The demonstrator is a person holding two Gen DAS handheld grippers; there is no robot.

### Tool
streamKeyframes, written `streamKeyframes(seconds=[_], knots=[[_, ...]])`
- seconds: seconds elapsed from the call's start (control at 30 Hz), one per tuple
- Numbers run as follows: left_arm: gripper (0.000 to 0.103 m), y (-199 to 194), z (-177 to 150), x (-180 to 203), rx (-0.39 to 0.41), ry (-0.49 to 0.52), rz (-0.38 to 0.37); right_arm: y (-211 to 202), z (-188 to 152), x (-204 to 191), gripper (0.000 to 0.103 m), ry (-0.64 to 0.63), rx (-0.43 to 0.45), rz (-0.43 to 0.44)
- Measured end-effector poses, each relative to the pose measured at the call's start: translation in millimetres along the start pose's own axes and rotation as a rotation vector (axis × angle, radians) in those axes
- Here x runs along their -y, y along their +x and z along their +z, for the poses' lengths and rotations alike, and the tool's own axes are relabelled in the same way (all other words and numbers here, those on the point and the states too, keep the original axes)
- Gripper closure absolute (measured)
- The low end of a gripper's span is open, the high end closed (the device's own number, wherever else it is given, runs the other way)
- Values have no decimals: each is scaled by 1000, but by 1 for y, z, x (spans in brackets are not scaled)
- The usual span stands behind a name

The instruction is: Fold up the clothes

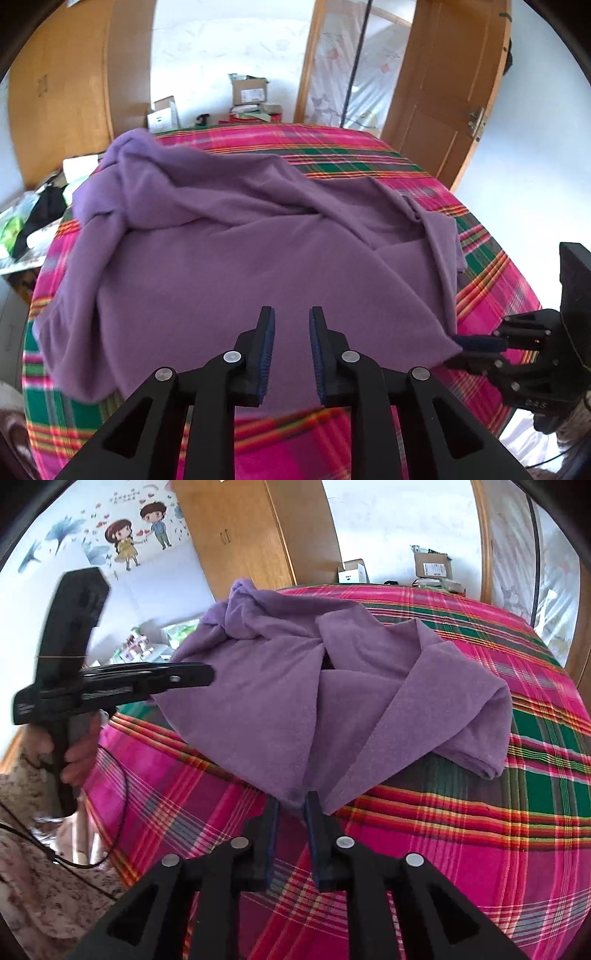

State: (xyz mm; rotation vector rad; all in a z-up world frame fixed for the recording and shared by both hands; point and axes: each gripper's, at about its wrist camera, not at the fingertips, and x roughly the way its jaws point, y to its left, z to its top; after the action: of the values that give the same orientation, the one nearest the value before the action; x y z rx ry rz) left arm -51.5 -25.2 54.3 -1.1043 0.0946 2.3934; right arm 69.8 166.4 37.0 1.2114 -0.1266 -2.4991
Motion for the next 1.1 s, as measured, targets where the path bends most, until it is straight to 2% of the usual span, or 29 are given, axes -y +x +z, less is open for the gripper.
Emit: streamKeyframes(seconds=[0.07, 0.17, 0.33, 0.37, 0.4, 0.43, 0.47, 0.57, 0.73, 0.87, 0.97, 1.1], knots=[[83, 6, 11, 3, -13, 6, -21, -9, 5, 4, 86, 0, 11, 9], [80, 17, 28, 5, -46, 1, -58, -20, 14, 10, 77, -11, 27, 16], [79, 30, 62, 9, -59, 9, -104, -42, 42, 25, 76, -9, 101, 6], [76, 36, 71, 9, -77, -1, -128, -44, 51, 30, 76, -11, 114, -25], [74, 43, 78, 7, -94, -22, -137, -43, 61, 39, 73, -9, 121, -74], [66, 49, 83, 7, -107, -36, -140, -41, 71, 48, 68, -1, 123, -121], [64, 55, 88, 6, -120, -48, -143, -38, 77, 55, 66, 8, 120, -138], [64, 73, 99, 0, -156, -99, -122, -19, 105, 85, 61, 52, 74, -118], [64, 98, 108, -8, -252, -170, -171, 15, 129, 112, 58, 63, -12, -136], [64, 115, 108, -11, -297, -202, -179, 28, 132, 130, 58, 119, -40, -89], [64, 125, 110, -12, -324, -225, -198, 37, 131, 133, 58, 113, -73, -116], [64, 131, 113, -8, -339, -230, -223, 40, 127, 139, 58, 136, -94, -102]])
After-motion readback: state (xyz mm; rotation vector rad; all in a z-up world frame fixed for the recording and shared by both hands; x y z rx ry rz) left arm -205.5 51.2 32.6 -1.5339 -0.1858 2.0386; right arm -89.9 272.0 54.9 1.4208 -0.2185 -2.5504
